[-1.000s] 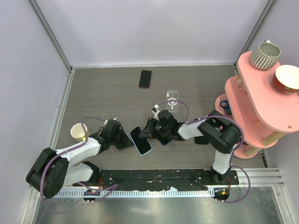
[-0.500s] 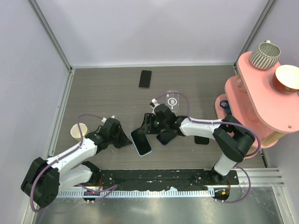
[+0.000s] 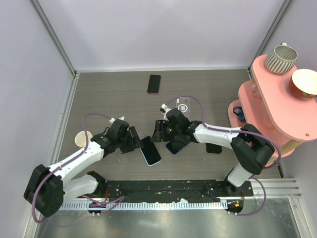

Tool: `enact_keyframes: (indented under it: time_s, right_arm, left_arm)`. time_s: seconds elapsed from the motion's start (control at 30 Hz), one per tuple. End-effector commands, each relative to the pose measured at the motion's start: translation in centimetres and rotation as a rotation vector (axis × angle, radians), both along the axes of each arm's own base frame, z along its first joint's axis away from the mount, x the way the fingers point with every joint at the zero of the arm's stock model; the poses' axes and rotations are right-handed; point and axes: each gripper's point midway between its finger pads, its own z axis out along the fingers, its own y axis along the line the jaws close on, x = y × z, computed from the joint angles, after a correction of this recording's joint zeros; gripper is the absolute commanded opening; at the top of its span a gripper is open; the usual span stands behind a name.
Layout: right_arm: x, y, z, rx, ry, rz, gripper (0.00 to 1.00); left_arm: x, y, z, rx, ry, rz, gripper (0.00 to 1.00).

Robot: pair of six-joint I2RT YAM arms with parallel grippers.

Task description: Put the phone into the phone case

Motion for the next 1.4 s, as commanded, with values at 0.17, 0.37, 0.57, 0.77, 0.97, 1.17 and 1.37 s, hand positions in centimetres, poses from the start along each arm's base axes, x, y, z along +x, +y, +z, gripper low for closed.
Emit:
enact_keyframes:
  time_s: [0.17, 0.37, 0.57, 0.77, 0.97, 1.17, 1.37]
  right_arm:
    - [-1.6, -0.5, -1.3, -0.019, 0.019, 0.093, 0.36]
    - [-2.0, -0.6, -2.9, -0.030, 0.034, 0.108, 0.37]
    - [-2.7, -0.5, -4.3, -0.013, 0.065, 0.126, 0.31]
    - [-3.6, -1.6, -6.9, -0.047, 0.112, 0.095, 0.15]
    - [-3.9, -3.1, -8.0, -0.094, 0.086, 0.069, 0.12]
    - [-5.0, -3.9, -9.0, -0.132, 0.075, 0.086, 0.14]
    - [-5.2, -2.4, -8.5, -0.084, 0.086, 0.108, 0.25]
  left_arm:
    - [1.2, -0.4, 0.2, 0.005, -0.014, -0.056, 0.59]
    - [1.3, -0.5, -0.1, -0.005, -0.018, -0.042, 0.57]
    - [1.3, -1.0, -0.6, -0.033, -0.012, -0.041, 0.55]
    - [1.2, -0.9, -1.9, -0.028, 0.016, -0.022, 0.53]
    - [1.1, -1.0, -2.7, -0.024, 0.037, -0.023, 0.54]
    - [1.1, -1.6, -2.5, -0.062, 0.030, -0.030, 0.57]
    - [1.0, -2.0, -3.1, -0.080, 0.058, -0.022, 0.50]
